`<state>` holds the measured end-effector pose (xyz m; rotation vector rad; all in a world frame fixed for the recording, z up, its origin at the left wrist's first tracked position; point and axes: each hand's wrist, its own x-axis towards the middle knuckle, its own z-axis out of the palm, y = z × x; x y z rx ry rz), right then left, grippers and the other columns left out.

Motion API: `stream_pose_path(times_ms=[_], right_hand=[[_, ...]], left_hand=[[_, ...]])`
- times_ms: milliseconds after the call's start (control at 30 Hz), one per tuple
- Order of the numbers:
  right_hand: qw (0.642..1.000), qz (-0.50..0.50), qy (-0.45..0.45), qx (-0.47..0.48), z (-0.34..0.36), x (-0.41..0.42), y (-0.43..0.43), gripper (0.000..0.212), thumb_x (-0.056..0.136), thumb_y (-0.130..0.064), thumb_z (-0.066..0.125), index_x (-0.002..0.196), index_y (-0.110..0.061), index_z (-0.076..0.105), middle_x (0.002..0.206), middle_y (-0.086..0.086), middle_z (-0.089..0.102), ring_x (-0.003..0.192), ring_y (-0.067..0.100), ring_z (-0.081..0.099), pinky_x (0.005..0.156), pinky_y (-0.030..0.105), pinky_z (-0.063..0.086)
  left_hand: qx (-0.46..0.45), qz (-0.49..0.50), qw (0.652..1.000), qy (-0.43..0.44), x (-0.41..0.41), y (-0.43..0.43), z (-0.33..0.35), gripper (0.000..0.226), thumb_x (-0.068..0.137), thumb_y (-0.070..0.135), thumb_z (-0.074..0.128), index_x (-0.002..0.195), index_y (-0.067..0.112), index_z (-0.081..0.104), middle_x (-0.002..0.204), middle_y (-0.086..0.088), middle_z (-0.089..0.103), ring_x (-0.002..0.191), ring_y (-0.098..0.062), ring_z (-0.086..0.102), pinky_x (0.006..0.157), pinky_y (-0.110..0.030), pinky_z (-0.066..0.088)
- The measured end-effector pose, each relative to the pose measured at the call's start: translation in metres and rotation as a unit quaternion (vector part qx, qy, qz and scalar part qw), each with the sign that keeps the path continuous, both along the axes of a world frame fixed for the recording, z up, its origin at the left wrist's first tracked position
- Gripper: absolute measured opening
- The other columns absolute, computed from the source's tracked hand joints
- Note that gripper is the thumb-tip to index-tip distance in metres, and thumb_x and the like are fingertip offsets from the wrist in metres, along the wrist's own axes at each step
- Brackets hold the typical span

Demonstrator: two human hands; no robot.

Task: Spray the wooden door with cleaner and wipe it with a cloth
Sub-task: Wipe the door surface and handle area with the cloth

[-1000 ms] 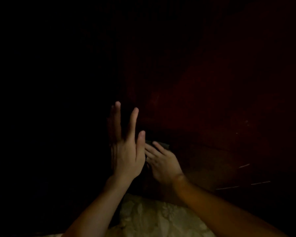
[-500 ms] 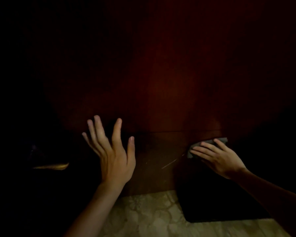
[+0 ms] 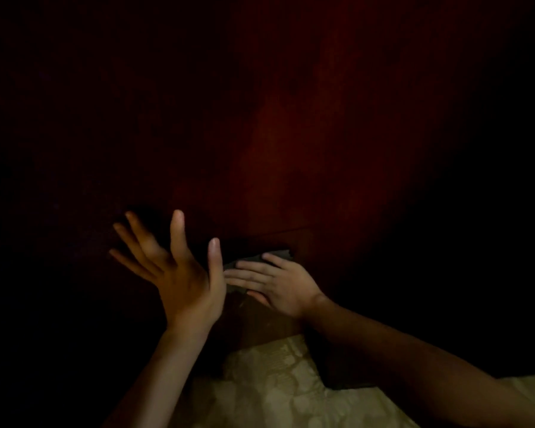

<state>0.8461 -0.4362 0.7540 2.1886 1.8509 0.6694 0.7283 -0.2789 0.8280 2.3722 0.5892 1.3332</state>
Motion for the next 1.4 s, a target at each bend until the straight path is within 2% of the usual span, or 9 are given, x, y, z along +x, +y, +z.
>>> stream_pose_path(times_ms=[267,467,567,700,800,900,1100,1267,1400], right_hand=[[0.966,-0.241,0.045,0.080,0.031,0.032,-0.113,0.058,0.101,-0.049,0.042,0.156,-0.037,0.029,0.155,-0.003,0.049,0.147,0.027,0.024,0.123,0.055,-0.004],[0.890,-0.262,0.067,0.366,0.169,0.062,-0.084,0.070,0.106,-0.056,0.019,0.157,-0.033,-0.023,0.162,0.001,-0.038,0.148,0.033,-0.035,0.121,0.056,-0.019],[0.850,-0.239,0.051,0.466,0.215,0.075,-0.070,0.073,0.106,-0.054,0.022,0.157,-0.031,-0.025,0.162,-0.002,-0.040,0.148,0.028,-0.034,0.120,0.056,-0.019],[0.873,-0.236,0.071,0.420,0.157,0.071,-0.073,0.073,0.106,-0.052,0.024,0.157,-0.032,-0.024,0.160,0.001,-0.040,0.149,0.033,-0.034,0.120,0.058,-0.018],[0.887,-0.303,0.122,0.327,0.062,0.050,-0.086,0.068,0.104,-0.049,0.031,0.160,-0.015,0.010,0.165,0.027,0.006,0.150,0.051,-0.004,0.119,0.071,0.006],[0.904,-0.335,0.155,0.216,0.002,0.030,-0.103,0.061,0.102,-0.049,0.037,0.152,-0.015,0.029,0.150,0.028,0.046,0.144,0.050,0.019,0.115,0.068,0.019],[0.918,-0.311,0.153,0.192,0.047,0.043,-0.116,0.056,0.106,-0.049,0.025,0.152,-0.019,0.029,0.152,0.025,0.045,0.143,0.048,0.018,0.115,0.068,0.013],[0.866,-0.222,0.097,0.437,0.187,0.077,-0.086,0.066,0.107,-0.047,0.021,0.162,-0.021,-0.007,0.166,0.020,-0.014,0.151,0.045,-0.010,0.119,0.056,-0.021],[0.823,-0.211,0.048,0.525,0.258,0.081,-0.073,0.061,0.105,-0.039,0.028,0.156,-0.007,0.015,0.160,0.035,0.012,0.147,0.055,0.003,0.118,0.062,-0.011]], left_hand=[[0.078,-0.058,0.995,-0.007,0.051,-0.068,0.042,0.065,0.105,0.032,0.056,0.159,0.019,0.022,0.162,-0.030,0.003,0.158,-0.038,-0.012,0.120,-0.076,-0.003],[0.119,-0.035,0.991,-0.044,0.073,-0.086,0.086,0.064,0.107,0.036,0.053,0.161,0.025,0.022,0.161,-0.028,0.008,0.159,-0.034,-0.011,0.120,-0.071,-0.006],[0.114,0.002,0.993,-0.026,0.078,-0.080,0.090,0.064,0.108,0.036,0.052,0.162,0.023,0.021,0.161,-0.030,0.008,0.155,-0.047,0.003,0.119,-0.075,0.001],[0.156,0.035,0.987,0.035,0.078,-0.068,0.080,0.079,0.110,0.043,0.045,0.165,0.029,-0.010,0.169,-0.023,-0.012,0.157,-0.030,-0.028,0.119,-0.074,0.001],[0.169,0.045,0.983,0.055,0.079,-0.067,0.076,0.080,0.110,0.047,0.042,0.164,0.030,-0.016,0.166,-0.010,-0.036,0.155,-0.030,-0.032,0.121,-0.071,-0.003],[0.177,0.050,0.982,0.052,0.078,-0.067,0.073,0.081,0.110,0.048,0.042,0.164,0.030,-0.016,0.166,-0.008,-0.037,0.155,-0.029,-0.032,0.122,-0.067,-0.008],[0.186,0.062,0.979,0.054,0.081,-0.067,0.073,0.081,0.110,0.049,0.043,0.164,0.030,-0.014,0.166,-0.008,-0.037,0.156,-0.029,-0.031,0.123,-0.064,-0.014],[0.190,0.062,0.978,0.056,0.080,-0.065,0.069,0.082,0.109,0.049,0.045,0.164,0.030,-0.013,0.167,-0.008,-0.036,0.155,-0.029,-0.031,0.122,-0.063,-0.015],[0.185,0.066,0.978,0.064,0.079,-0.066,0.069,0.082,0.109,0.050,0.044,0.164,0.031,-0.014,0.166,-0.007,-0.037,0.155,-0.029,-0.032,0.121,-0.067,-0.010]])
